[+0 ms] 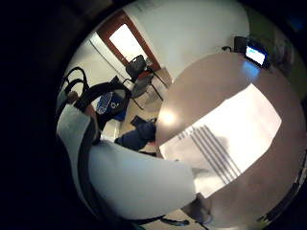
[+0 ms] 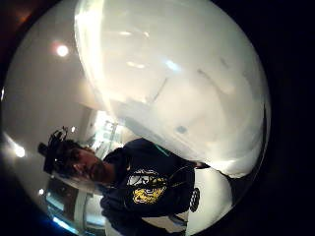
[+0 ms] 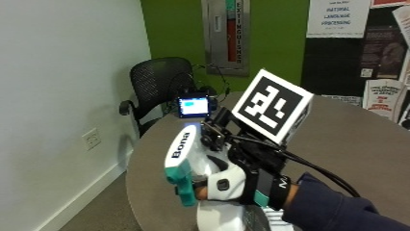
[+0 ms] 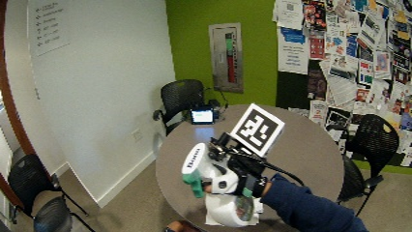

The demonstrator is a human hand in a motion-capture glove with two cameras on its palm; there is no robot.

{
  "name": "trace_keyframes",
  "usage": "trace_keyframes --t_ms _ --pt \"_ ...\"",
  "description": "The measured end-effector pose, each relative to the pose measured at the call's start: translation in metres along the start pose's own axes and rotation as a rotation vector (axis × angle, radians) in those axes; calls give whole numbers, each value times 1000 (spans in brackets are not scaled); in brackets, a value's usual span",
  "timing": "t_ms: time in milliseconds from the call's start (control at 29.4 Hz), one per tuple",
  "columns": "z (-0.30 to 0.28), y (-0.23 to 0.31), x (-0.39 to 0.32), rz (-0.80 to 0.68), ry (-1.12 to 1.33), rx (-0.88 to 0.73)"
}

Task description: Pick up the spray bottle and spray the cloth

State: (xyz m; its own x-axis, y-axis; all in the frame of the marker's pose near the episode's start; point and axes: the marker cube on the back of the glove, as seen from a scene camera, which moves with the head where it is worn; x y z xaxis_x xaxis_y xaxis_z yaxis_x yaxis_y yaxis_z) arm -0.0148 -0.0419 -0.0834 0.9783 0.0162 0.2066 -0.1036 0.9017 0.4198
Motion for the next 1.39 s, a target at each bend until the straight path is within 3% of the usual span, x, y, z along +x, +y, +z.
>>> trace_keyframes --t_ms 272,680,1088,1394 --pt "0 -50 12 -30 -7 -42" --pt "-103 -62 77 159 44 372" --pt "-169 -31 138 319 -70 618" --pt "-176 7 184 402 -109 632"
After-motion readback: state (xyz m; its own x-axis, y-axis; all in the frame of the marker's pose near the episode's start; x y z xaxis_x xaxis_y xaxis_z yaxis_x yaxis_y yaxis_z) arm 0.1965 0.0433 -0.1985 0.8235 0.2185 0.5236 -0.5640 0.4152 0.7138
